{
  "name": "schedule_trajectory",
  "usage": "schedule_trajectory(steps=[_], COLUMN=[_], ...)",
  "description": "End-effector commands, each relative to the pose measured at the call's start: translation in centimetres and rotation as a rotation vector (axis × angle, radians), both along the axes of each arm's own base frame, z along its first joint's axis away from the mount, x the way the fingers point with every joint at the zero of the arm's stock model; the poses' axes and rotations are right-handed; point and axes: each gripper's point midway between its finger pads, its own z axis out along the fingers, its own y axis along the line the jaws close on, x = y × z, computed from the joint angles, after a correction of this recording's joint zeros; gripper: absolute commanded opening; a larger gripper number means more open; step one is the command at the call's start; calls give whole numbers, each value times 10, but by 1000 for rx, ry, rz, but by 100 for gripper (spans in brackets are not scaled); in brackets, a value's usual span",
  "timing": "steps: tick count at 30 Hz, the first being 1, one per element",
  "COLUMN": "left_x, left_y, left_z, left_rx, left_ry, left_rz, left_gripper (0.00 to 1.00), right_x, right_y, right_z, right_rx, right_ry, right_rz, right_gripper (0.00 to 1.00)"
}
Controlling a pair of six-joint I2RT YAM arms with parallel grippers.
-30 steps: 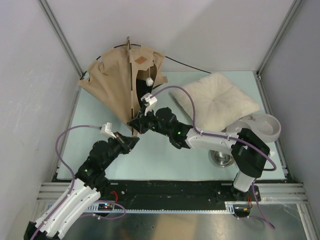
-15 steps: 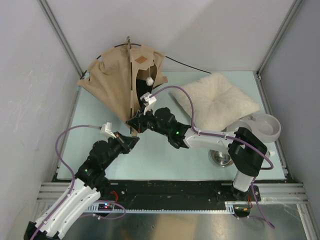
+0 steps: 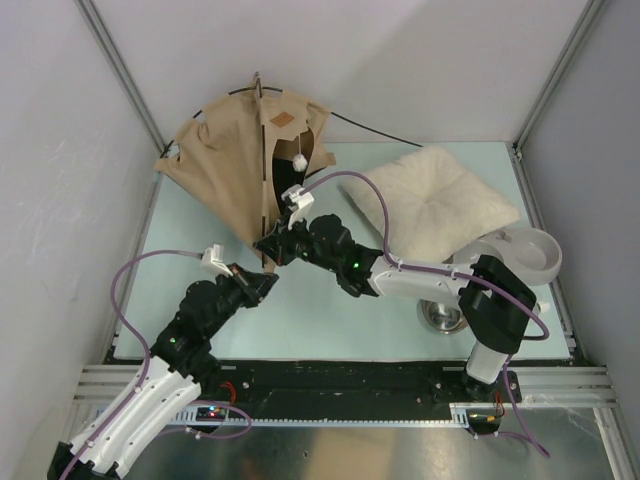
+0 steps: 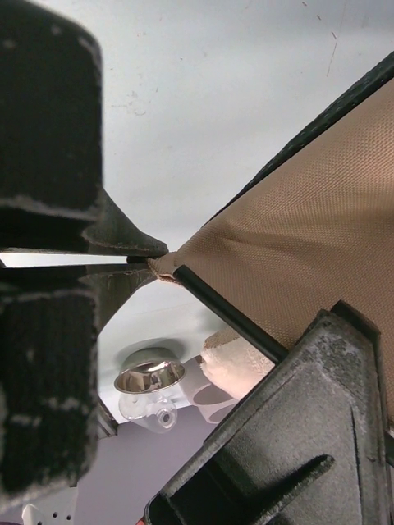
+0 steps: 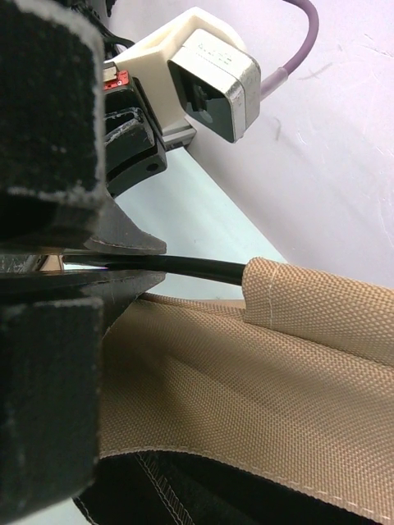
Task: Set up the pet tent
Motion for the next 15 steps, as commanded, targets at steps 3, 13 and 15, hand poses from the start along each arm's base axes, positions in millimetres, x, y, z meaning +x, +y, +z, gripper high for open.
schedule_trajectory(steps=[3,13,15], left_x=[-50,-51,-51], left_y=[-7,-8,-8], left_z=[-64,-63,-62], left_rx=[113,108,108], left_ry=[266,262,263], left_rz=[-172,-176,-176], left_gripper=[0,0,0], right_x=[57,63,65], right_y=[-59,-55,-55], right_z=[156,143,141], right_rx=[389,373,368], right_ry=[-205,-176,-173], right_rz=[-261,-262,-267], right_gripper=[0,0,0])
